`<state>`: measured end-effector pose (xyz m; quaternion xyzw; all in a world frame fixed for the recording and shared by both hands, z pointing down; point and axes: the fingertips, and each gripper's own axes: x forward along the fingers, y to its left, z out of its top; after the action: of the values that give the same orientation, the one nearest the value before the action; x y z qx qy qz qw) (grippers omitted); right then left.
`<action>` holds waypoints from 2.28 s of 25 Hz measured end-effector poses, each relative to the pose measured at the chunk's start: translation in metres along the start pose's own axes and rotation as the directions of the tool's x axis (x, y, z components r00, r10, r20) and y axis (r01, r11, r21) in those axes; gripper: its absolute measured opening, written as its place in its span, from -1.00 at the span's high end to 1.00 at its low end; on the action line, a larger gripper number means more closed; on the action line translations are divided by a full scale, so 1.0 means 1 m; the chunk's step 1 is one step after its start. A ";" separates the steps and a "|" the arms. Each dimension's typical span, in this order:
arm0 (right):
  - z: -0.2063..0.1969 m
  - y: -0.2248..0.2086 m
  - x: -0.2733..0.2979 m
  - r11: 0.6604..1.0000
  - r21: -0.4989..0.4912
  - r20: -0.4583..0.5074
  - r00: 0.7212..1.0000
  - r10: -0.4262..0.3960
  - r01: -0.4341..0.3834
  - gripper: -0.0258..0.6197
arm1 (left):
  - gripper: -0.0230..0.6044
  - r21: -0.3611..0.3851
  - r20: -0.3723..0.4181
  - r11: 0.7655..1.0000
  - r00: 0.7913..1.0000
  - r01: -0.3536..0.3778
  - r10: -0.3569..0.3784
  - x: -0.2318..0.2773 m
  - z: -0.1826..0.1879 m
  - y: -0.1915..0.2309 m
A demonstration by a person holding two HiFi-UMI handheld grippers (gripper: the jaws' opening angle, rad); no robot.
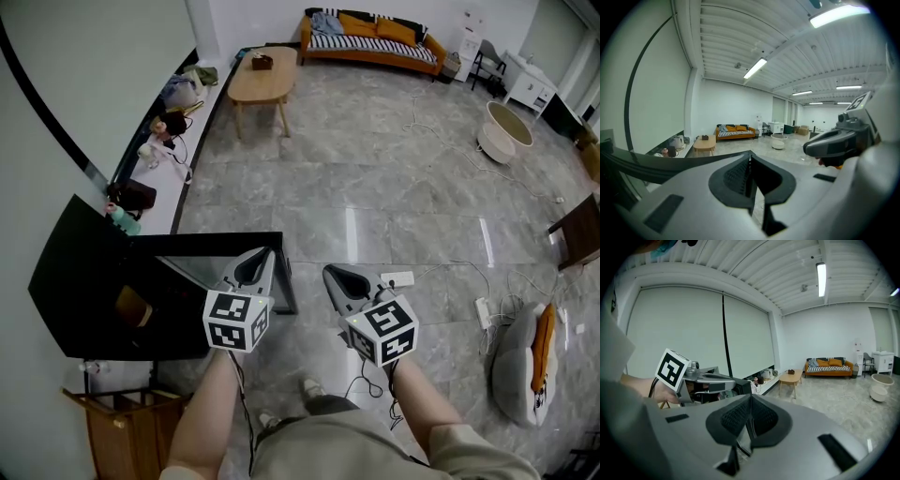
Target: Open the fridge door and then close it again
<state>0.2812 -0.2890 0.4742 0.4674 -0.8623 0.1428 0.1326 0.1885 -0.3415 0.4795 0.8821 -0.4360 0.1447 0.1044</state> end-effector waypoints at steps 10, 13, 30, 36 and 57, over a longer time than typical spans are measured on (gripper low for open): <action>0.034 0.006 -0.002 0.997 0.007 0.089 0.993 0.081 -0.081 0.88 | 0.88 -0.012 0.034 0.998 0.997 -0.067 0.067 -0.019 0.013 0.009; 0.049 0.010 0.004 0.995 0.003 0.124 0.987 0.098 -0.099 0.48 | 0.88 -0.015 0.049 0.996 0.995 -0.086 0.087 -0.033 0.020 0.016; 0.087 0.034 0.025 0.967 -0.082 0.160 0.954 0.253 -0.243 0.00 | 0.88 -0.018 0.104 0.977 0.972 -0.210 0.211 -0.108 0.047 0.050; 0.070 0.037 0.049 0.947 -0.111 0.077 0.948 0.310 -0.301 -0.03 | 0.88 -0.024 0.099 0.973 0.968 -0.231 0.232 -0.119 0.047 0.051; 0.001 0.038 0.125 0.905 -0.084 -0.107 0.906 0.408 -0.418 -0.03 | 0.88 -0.043 0.027 0.971 0.971 -0.236 0.237 -0.112 0.011 0.062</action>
<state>0.1830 -0.3654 0.5141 0.2597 -0.9415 0.1421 0.1613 0.0760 -0.2996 0.4341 0.8239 -0.5423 0.1332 0.0969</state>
